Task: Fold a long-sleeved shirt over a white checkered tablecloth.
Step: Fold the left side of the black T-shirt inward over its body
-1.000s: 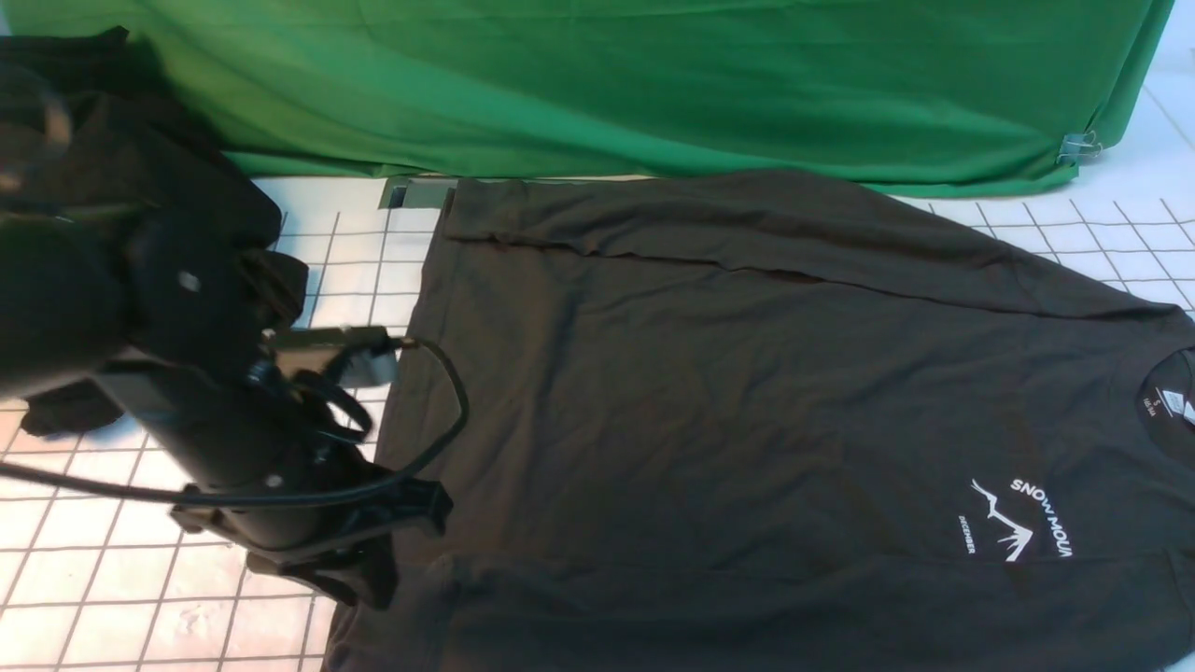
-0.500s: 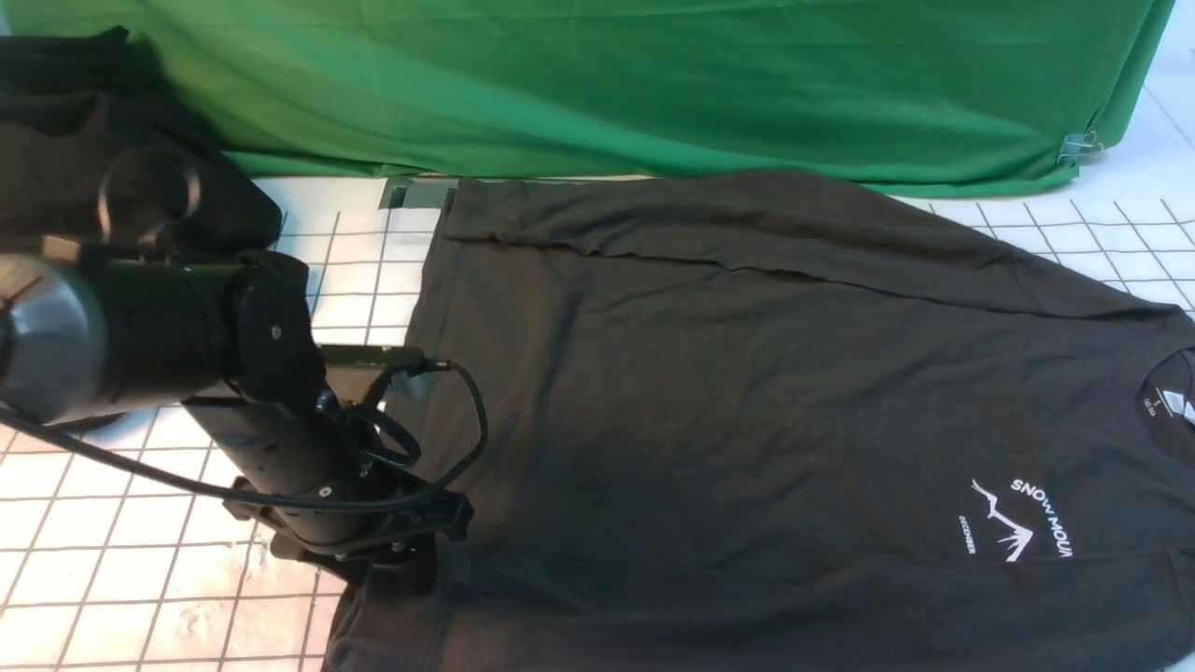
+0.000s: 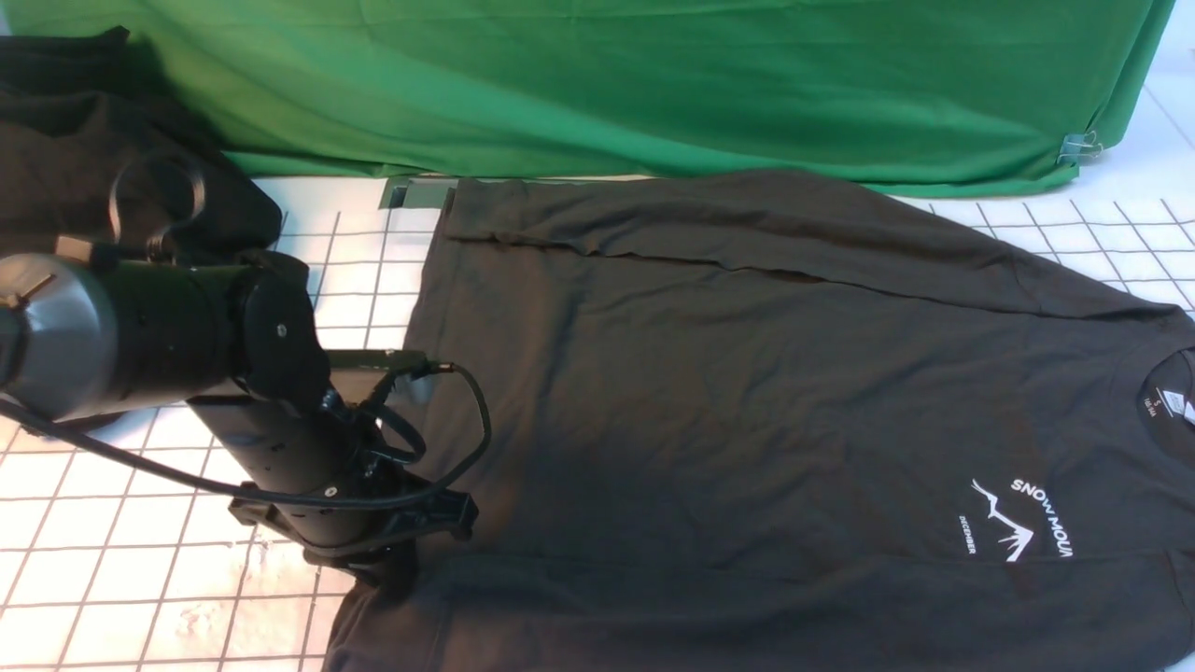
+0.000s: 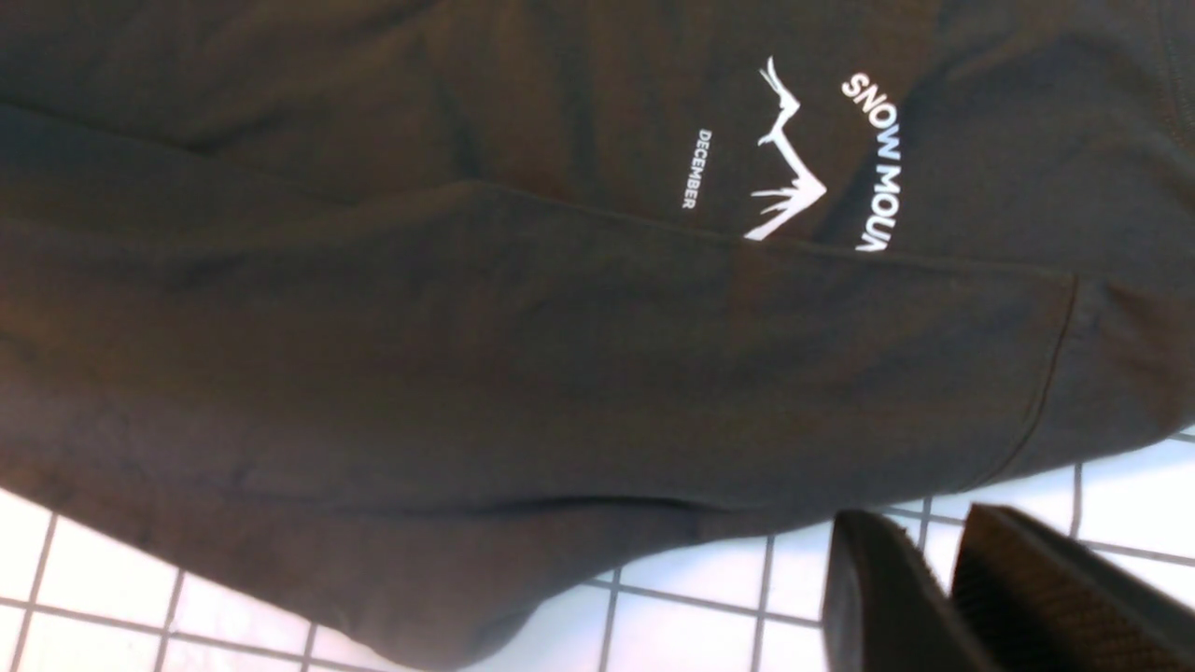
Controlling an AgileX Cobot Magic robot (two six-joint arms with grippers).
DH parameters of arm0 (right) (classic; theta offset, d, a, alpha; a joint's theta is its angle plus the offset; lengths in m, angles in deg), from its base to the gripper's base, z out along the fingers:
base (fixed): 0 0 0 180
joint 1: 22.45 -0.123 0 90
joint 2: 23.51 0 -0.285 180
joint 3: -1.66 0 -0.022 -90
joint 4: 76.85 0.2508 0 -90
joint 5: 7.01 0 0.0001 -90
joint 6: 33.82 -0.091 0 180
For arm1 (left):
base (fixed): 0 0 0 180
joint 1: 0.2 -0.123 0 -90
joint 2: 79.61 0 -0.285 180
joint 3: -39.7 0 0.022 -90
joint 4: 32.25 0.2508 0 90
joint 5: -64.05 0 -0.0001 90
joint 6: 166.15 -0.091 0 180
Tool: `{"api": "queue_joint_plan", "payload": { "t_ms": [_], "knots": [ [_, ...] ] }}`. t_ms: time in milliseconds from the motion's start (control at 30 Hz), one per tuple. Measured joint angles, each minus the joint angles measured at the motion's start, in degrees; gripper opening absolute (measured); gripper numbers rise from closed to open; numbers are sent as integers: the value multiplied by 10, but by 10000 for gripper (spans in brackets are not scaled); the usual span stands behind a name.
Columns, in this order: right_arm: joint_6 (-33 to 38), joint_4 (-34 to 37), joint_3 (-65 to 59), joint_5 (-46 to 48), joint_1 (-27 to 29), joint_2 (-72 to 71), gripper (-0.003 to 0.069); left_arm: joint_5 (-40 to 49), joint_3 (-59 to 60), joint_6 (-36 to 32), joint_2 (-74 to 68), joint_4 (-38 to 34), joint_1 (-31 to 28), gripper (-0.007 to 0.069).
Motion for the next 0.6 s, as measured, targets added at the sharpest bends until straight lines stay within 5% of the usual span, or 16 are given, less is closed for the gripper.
{"api": "queue_joint_plan", "payload": {
  "t_ms": [600],
  "knots": [
    [-1,0,0,1,0,0,156,204,-322,28,11,-7,0,15]
  ]
}}
